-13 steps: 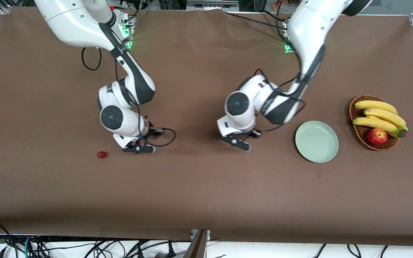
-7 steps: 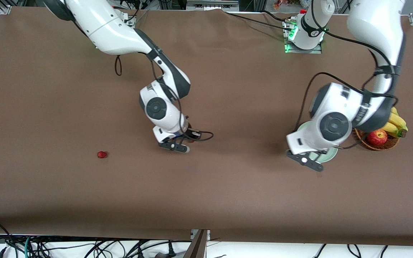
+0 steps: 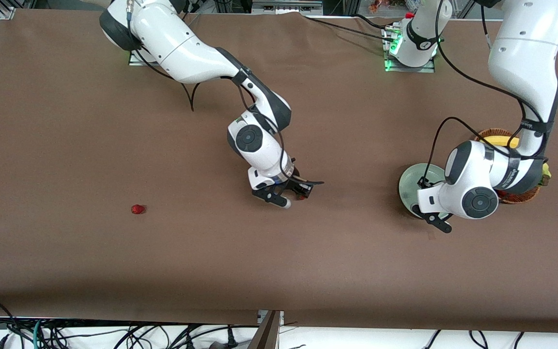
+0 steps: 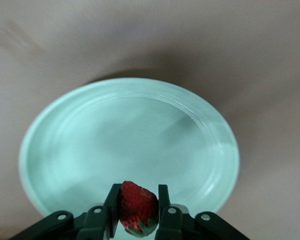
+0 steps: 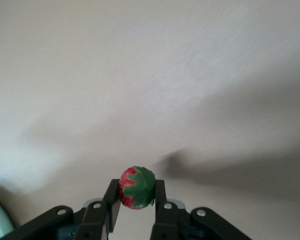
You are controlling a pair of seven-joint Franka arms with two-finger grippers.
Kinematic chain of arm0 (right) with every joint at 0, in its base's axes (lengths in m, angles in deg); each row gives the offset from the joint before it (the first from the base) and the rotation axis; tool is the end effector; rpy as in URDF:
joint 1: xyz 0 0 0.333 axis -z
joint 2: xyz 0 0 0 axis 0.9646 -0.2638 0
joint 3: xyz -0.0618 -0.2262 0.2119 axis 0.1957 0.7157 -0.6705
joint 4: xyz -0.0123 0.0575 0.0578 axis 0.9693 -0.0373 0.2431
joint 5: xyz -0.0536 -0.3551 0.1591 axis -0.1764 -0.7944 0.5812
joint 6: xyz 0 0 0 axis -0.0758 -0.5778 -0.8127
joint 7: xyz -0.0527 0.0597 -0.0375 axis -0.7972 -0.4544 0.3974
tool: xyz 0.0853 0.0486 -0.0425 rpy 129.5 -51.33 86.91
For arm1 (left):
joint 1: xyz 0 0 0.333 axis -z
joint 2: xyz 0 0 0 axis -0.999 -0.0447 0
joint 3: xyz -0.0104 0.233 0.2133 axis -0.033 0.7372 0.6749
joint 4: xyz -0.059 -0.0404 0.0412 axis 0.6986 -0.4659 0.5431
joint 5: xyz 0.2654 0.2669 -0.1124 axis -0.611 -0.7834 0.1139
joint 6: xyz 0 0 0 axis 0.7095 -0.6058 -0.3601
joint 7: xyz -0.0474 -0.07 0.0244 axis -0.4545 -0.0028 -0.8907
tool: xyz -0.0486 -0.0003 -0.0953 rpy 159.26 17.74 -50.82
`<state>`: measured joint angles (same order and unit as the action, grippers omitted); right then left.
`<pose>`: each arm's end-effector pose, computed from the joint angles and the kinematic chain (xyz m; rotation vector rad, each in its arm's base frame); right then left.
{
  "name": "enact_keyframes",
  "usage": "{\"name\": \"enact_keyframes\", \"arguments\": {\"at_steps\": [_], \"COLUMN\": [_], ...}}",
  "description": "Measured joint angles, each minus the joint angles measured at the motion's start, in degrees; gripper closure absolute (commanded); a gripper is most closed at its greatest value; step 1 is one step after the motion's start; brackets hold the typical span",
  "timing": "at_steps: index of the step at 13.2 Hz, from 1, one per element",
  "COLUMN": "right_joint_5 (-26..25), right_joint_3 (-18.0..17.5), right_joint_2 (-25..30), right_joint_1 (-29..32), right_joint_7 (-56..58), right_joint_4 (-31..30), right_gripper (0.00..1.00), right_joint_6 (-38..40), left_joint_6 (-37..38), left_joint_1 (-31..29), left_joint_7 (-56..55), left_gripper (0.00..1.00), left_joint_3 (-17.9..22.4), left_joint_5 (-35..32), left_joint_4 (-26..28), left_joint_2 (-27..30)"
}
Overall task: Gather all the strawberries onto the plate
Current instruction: 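Carry the strawberry over the plate with the left gripper while the right gripper follows, then open the left gripper over the plate while the right gripper sets its strawberry down, then grasp the mid-table strawberry with the left gripper while the right gripper grasps the third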
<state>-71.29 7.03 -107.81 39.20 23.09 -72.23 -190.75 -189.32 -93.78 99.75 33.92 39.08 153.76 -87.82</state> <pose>0.5836 0.5472 0.2107 -2.6118 0.6163 -0.0830 0.6461 -0.0469 0.1972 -2.9249 0.8858 0.5925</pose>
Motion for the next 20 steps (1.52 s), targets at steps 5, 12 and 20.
{"name": "enact_keyframes", "arguments": {"at_steps": [5, 12, 20], "right_joint_5": [-0.03, -0.08, -0.05], "right_joint_3": [-0.09, 0.64, 18.79], "right_joint_2": [-2.0, 10.18, 16.27], "right_joint_1": [-2.39, 11.18, 20.08], "right_joint_7": [-0.81, 24.67, 67.94], "right_joint_4": [1.23, -0.33, -18.87], "right_gripper": [0.0, 0.0, 0.0], "right_joint_6": [-1.98, 27.36, 36.7], "left_joint_6": [-4.97, 3.86, -5.32], "left_joint_1": [-1.12, -0.12, 18.84], "left_joint_7": [0.15, -6.17, -49.47], "left_gripper": [0.0, 0.0, 0.0], "left_joint_3": [-0.28, -4.34, -4.53], "left_joint_5": [0.0, 11.36, 14.33], "left_joint_4": [3.05, -6.58, -6.66], "left_joint_2": [0.1, 6.34, 2.2]}}
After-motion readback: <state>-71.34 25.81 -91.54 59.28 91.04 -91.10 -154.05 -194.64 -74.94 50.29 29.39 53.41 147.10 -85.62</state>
